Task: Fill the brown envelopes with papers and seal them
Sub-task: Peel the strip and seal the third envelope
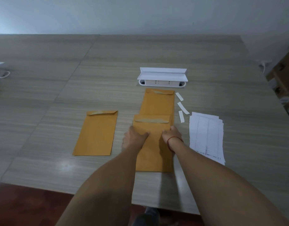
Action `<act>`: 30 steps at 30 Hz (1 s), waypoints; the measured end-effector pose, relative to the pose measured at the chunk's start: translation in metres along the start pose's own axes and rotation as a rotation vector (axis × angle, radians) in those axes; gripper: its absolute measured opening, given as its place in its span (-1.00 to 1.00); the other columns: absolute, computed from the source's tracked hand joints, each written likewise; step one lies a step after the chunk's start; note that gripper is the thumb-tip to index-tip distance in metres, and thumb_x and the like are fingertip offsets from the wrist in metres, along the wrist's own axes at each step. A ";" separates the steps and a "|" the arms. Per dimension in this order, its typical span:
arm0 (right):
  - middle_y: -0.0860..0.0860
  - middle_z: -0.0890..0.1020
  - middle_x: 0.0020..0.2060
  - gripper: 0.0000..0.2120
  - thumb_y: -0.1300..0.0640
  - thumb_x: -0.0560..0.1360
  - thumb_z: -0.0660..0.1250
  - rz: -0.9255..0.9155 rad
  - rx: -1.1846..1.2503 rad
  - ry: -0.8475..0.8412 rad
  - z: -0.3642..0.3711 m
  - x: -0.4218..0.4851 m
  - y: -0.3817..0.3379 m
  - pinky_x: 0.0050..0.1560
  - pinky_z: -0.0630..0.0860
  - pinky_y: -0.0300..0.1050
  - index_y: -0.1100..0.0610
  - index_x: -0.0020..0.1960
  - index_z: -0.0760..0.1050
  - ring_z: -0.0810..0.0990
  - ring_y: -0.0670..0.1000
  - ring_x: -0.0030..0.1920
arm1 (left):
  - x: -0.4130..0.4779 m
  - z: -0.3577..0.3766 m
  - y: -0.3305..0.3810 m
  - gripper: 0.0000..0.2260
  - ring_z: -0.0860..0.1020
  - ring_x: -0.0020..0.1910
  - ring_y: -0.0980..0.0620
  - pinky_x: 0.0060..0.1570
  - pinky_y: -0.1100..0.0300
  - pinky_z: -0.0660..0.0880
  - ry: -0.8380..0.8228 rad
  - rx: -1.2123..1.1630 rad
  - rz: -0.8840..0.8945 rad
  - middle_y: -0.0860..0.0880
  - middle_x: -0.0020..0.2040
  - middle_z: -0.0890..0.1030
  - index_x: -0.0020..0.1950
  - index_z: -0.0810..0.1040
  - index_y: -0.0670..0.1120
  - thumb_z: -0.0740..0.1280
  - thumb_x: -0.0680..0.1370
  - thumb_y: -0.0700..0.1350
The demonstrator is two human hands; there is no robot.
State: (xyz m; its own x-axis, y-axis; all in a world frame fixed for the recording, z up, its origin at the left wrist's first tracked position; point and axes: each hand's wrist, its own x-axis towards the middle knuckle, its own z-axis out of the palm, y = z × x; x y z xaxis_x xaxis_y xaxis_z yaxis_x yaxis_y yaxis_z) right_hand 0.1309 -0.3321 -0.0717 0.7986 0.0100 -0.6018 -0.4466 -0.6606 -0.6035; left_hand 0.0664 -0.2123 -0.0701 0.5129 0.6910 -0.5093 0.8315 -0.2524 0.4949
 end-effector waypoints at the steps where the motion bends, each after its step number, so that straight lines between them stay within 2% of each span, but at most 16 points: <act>1: 0.13 0.50 0.28 -0.62 0.12 0.58 0.18 -0.015 0.020 -0.006 -0.002 0.004 -0.007 0.13 0.47 0.00 0.12 0.39 0.36 0.51 0.18 0.23 | 0.005 -0.003 0.006 -0.20 0.41 0.33 -0.21 0.27 -0.11 0.42 0.000 0.018 0.026 -0.14 0.34 0.44 0.47 0.23 0.02 0.40 0.35 0.31; 3: 0.13 0.56 0.12 -0.75 0.24 0.53 0.17 -0.044 0.039 0.005 -0.006 0.012 -0.019 -0.06 0.44 -0.09 0.19 0.19 0.46 0.53 0.14 0.02 | 0.017 -0.010 0.020 -0.16 0.35 0.38 -0.22 0.32 -0.13 0.36 -0.024 0.044 0.049 -0.16 0.39 0.38 0.54 0.08 0.09 0.36 0.38 0.31; 5: 0.11 0.53 -0.05 -0.90 0.32 0.50 0.19 -0.055 0.036 0.039 -0.009 0.023 -0.030 -0.12 0.41 -0.11 0.21 -0.01 0.42 0.48 0.11 -0.09 | 0.030 -0.013 0.034 -0.13 0.30 0.41 -0.23 0.35 -0.13 0.32 -0.046 0.076 0.071 -0.19 0.41 0.33 0.56 -0.03 0.09 0.37 0.40 0.26; 6: 0.10 0.49 -0.13 -0.93 0.34 0.50 0.20 -0.047 0.040 0.065 -0.011 0.030 -0.037 -0.13 0.41 -0.11 0.20 -0.09 0.38 0.47 0.11 -0.10 | 0.037 -0.015 0.043 -0.13 0.28 0.42 -0.22 0.35 -0.12 0.31 -0.044 0.093 0.083 -0.20 0.42 0.32 0.56 -0.04 0.05 0.38 0.42 0.22; 8: 0.06 0.44 -0.25 -0.84 0.38 0.49 0.21 -0.032 0.045 0.122 -0.013 0.044 -0.049 -0.18 0.39 -0.13 0.18 -0.21 0.33 0.46 0.10 -0.14 | 0.046 -0.015 0.058 -0.20 0.29 0.41 -0.20 0.33 -0.07 0.32 -0.023 0.123 0.098 -0.20 0.40 0.34 0.52 0.10 -0.08 0.39 0.43 0.16; 10: 0.08 0.48 -0.21 -0.87 0.37 0.50 0.21 -0.020 0.020 0.170 -0.015 0.061 -0.060 -0.21 0.37 -0.13 0.19 -0.17 0.39 0.48 0.11 -0.14 | 0.061 -0.015 0.074 -0.35 0.37 0.34 -0.18 0.28 -0.02 0.37 -0.001 0.152 0.126 -0.19 0.31 0.41 0.39 0.29 -0.16 0.42 0.44 0.13; 12: 0.12 0.55 -0.05 -0.85 0.38 0.52 0.21 -0.009 0.012 0.200 -0.018 0.077 -0.070 -0.17 0.41 -0.11 0.23 0.02 0.50 0.56 0.14 -0.02 | 0.078 -0.013 0.090 -0.43 0.42 0.26 -0.16 0.25 0.00 0.42 0.016 0.143 0.160 -0.17 0.25 0.45 0.30 0.37 -0.18 0.44 0.43 0.10; 14: 0.18 0.57 0.12 -0.74 0.40 0.52 0.20 -0.002 0.004 0.226 -0.022 0.093 -0.080 0.02 0.50 -0.06 0.30 0.17 0.51 0.56 0.16 0.15 | 0.095 -0.010 0.106 -0.46 0.43 0.24 -0.14 0.24 0.01 0.44 0.017 0.114 0.204 -0.17 0.25 0.43 0.29 0.38 -0.19 0.45 0.44 0.04; 16: 0.20 0.56 0.18 -0.71 0.41 0.52 0.20 0.002 -0.005 0.261 -0.025 0.107 -0.088 0.13 0.50 -0.03 0.34 0.22 0.49 0.54 0.18 0.20 | 0.110 -0.006 0.118 -0.47 0.42 0.26 -0.14 0.24 0.02 0.41 0.012 0.108 0.234 -0.17 0.27 0.42 0.31 0.37 -0.20 0.45 0.45 -0.01; 18: 0.18 0.57 0.07 -0.76 0.41 0.50 0.21 0.006 0.033 0.261 -0.025 0.123 -0.095 -0.02 0.51 -0.04 0.30 0.12 0.51 0.58 0.17 0.07 | 0.124 -0.002 0.128 -0.49 0.43 0.26 -0.15 0.23 0.02 0.41 -0.001 0.118 0.240 -0.17 0.27 0.43 0.30 0.40 -0.20 0.46 0.44 -0.03; 19: 0.12 0.56 -0.08 -0.85 0.40 0.49 0.21 0.010 0.032 0.262 -0.023 0.131 -0.095 -0.17 0.47 -0.09 0.25 -0.04 0.51 0.58 0.12 -0.11 | 0.130 0.001 0.131 -0.51 0.44 0.24 -0.15 0.21 0.02 0.43 -0.013 0.132 0.232 -0.17 0.25 0.44 0.27 0.41 -0.19 0.46 0.44 -0.03; 20: 0.06 0.48 -0.23 -0.84 0.39 0.47 0.22 0.006 0.027 0.268 -0.022 0.134 -0.098 -0.31 0.40 -0.15 0.17 -0.21 0.42 0.49 0.04 -0.29 | 0.133 0.002 0.133 -0.54 0.46 0.21 -0.15 0.18 0.02 0.46 -0.023 0.147 0.227 -0.17 0.23 0.46 0.24 0.43 -0.19 0.46 0.44 -0.02; 22: -0.01 0.33 -0.37 -0.68 0.37 0.45 0.24 0.010 0.002 0.267 -0.019 0.136 -0.099 -0.43 0.26 -0.20 0.10 -0.35 0.22 0.32 -0.02 -0.41 | 0.136 0.003 0.135 -0.59 0.50 0.16 -0.14 0.10 0.04 0.51 -0.057 0.168 0.204 -0.16 0.18 0.50 0.18 0.46 -0.20 0.44 0.44 -0.02; 25: 0.00 0.35 -0.36 -0.74 0.34 0.44 0.24 -0.028 -0.021 0.238 -0.018 0.130 -0.100 -0.38 0.30 -0.17 0.10 -0.30 0.25 0.38 0.04 -0.31 | 0.131 -0.001 0.134 -0.62 0.52 0.12 -0.14 0.00 0.07 0.51 -0.068 0.145 0.187 -0.17 0.15 0.52 0.17 0.47 -0.22 0.40 0.48 -0.02; 28: 0.05 0.46 -0.23 -0.94 0.30 0.46 0.23 -0.098 -0.071 0.168 -0.019 0.115 -0.103 -0.30 0.34 -0.16 0.16 -0.13 0.39 0.44 0.08 -0.20 | 0.120 -0.012 0.128 -0.53 0.48 0.23 -0.16 0.12 0.02 0.49 -0.061 0.119 0.205 -0.19 0.26 0.49 0.31 0.42 -0.25 0.37 0.50 -0.01; 30: 0.09 0.52 -0.09 -0.93 0.25 0.48 0.24 -0.140 -0.111 0.130 -0.017 0.104 -0.106 -0.19 0.43 -0.10 0.18 -0.04 0.44 0.51 0.12 -0.10 | 0.112 -0.021 0.123 -0.48 0.45 0.30 -0.17 0.20 0.01 0.45 -0.052 0.101 0.208 -0.20 0.33 0.45 0.37 0.37 -0.25 0.36 0.52 0.00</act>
State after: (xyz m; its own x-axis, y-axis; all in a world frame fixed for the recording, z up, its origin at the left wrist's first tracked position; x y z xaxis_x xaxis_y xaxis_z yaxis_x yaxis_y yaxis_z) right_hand 0.2681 -0.2733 -0.0616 0.8981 0.0150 -0.4395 -0.2865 -0.7382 -0.6107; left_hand 0.2217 -0.1515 -0.0511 0.6834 0.5817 -0.4411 0.7227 -0.4536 0.5214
